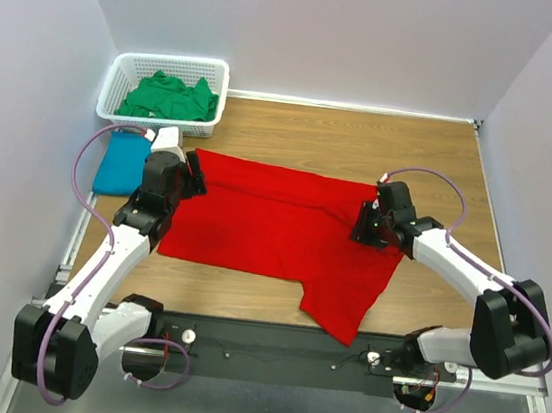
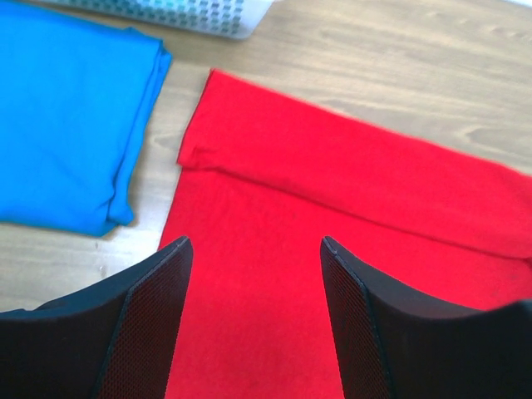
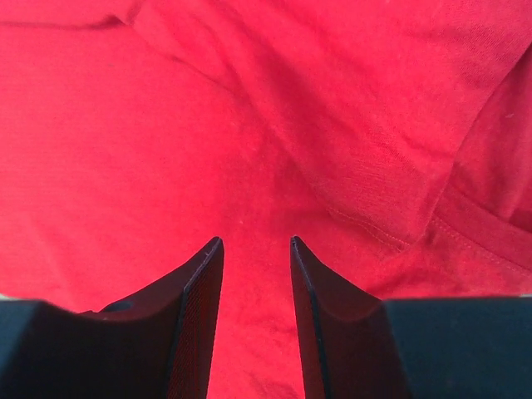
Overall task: Fold and stack the t-shirts
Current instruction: Fold the tshirt
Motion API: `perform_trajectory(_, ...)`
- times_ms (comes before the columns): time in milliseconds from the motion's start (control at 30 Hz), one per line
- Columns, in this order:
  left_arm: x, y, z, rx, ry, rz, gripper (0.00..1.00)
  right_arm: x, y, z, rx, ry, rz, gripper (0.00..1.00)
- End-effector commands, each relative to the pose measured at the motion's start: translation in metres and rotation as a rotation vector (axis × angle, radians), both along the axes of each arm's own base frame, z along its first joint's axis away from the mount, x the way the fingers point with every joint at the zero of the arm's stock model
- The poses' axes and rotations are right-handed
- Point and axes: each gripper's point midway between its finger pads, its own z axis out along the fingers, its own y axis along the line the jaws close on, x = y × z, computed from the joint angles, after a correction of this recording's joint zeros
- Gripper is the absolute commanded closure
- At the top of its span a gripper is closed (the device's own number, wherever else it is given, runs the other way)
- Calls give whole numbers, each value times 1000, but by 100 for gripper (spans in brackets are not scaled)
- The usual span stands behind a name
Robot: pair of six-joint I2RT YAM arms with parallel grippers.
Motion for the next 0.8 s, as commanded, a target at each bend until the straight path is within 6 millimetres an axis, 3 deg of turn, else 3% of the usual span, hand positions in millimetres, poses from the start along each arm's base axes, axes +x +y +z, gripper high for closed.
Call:
perform_trajectory(0,8,8,1,36,-13,42,30,-8,-8,-21,-68,87,-18,55)
perform_trajectory(200,11,13,-7,60,25,65,30,-1,-29,-19,-157,47,-107,55)
perform_trajectory(300,12,13,-6,60,18,66,30,-1,-42,-22,-214,40,-143,50)
perform_trajectory(767,16,8,-17,63,57,43,30,0,-52,-39,-286,79,-178,52)
